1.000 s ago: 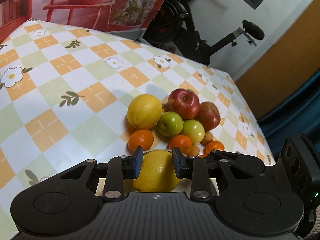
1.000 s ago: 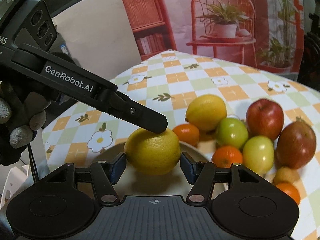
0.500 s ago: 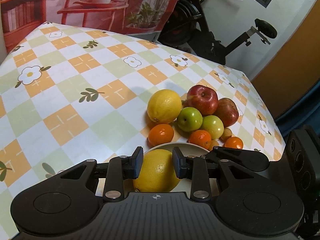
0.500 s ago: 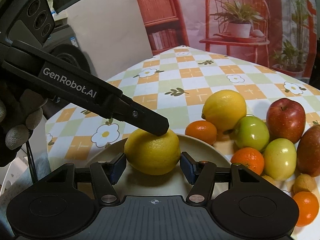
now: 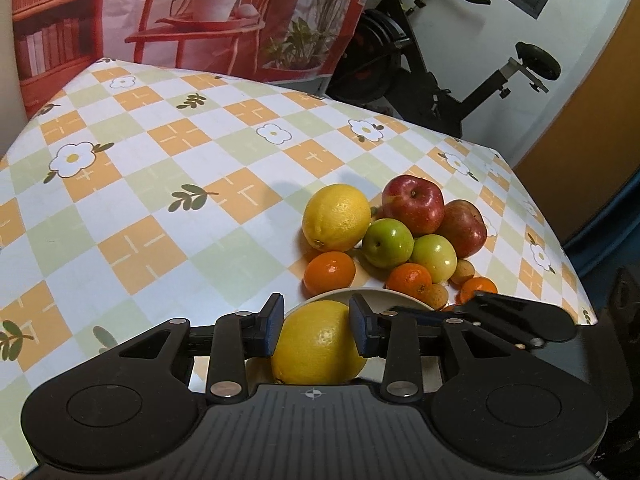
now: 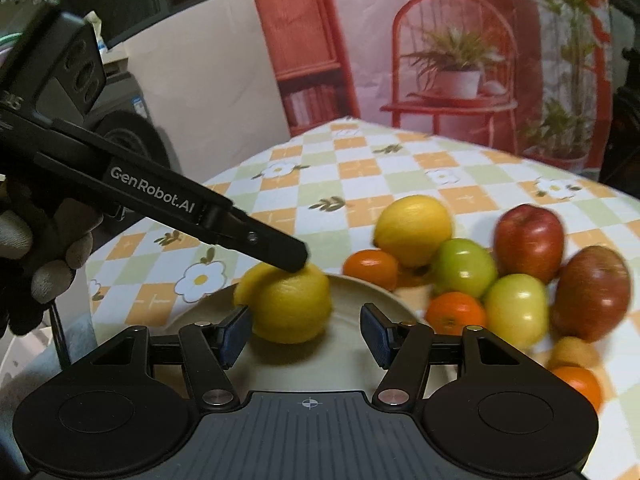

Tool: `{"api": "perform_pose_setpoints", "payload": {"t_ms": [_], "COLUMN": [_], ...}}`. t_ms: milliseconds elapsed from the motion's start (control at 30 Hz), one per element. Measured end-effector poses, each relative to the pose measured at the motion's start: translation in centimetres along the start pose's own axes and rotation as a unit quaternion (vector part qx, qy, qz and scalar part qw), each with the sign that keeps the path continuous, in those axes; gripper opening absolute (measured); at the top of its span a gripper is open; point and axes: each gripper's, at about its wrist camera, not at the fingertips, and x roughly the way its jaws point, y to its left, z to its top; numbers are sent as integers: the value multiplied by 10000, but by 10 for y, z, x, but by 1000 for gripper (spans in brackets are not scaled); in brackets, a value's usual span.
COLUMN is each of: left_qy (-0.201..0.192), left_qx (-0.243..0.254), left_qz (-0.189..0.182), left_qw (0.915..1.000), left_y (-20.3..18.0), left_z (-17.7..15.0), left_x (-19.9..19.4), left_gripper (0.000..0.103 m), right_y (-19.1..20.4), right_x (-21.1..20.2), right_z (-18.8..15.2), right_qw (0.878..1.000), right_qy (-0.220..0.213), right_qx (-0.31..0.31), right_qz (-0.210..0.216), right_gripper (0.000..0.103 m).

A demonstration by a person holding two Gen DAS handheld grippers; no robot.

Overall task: Organize fruits
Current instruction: 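Carry the lemon over the cream plate and open the left gripper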

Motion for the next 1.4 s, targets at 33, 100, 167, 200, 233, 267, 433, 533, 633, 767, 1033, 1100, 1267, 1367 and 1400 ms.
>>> {"api": "perform_pose_setpoints", "payload": {"t_ms": [33, 100, 167, 200, 233, 267, 433, 533, 633, 767, 1033, 1100, 1267, 1367, 1400], "left_qy": [-18, -65, -107, -129, -149, -169, -265, -303, -332, -346, -384, -406, -449, -482, -489], "left_qx": [-2, -3, -34, -69, -111, -156, -319, -424, -433, -408, -397, -397, -387, -388, -392], "left_qz": [31, 75, 107, 124, 138, 154, 183, 181, 236, 312, 485, 484, 512, 536, 541], "left_qw": [10000, 10000, 9999, 9998, 9997, 9996, 9990, 9985, 9982, 9981, 9973, 9972, 9969, 9966, 9966], "left_y": [0, -1, -2, -3, -3, -3, -5, -4, -5, -7, -11, -12, -15, -17, -18], "left_z": [-1, -3, -4, -5, -6, -6, -10, -11, -12, -12, -11, -10, -7, -4, -3], "left_x": [-1, -2, -2, -3, -3, -3, -3, -3, -4, -4, -8, -8, -8, -7, -6], "left_gripper": [42, 42, 42, 42, 42, 42, 42, 42, 42, 42, 41, 41, 41, 41, 41], "right_y": [-3, -9, -15, -19, -22, -26, -49, -63, -75, -90, -103, -103, -105, -105, -105], "right_x": [-6, -18, -31, -38, -44, -51, -72, -78, -81, -80, -74, -72, -70, -68, -67], "right_z": [-3, -9, -16, -19, -22, -25, -37, -45, -51, -57, -65, -65, -65, -65, -65], "right_qw": [10000, 9996, 9988, 9982, 9974, 9963, 9906, 9874, 9844, 9812, 9804, 9814, 9824, 9832, 9835], "right_qy": [-67, -208, -386, -471, -553, -649, -945, -1000, -1038, -1044, -1009, -967, -911, -862, -834], "right_qx": [-14, 5, 18, 26, 25, 20, 185, 332, 405, 510, 733, 722, 765, 783, 792], "right_qz": [-54, -171, -301, -374, -461, -561, -971, -1181, -1360, -1542, -1526, -1491, -1437, -1408, -1399], "right_gripper": [56, 56, 56, 56, 56, 56, 56, 56, 56, 56, 52, 50, 47, 47, 46]}}
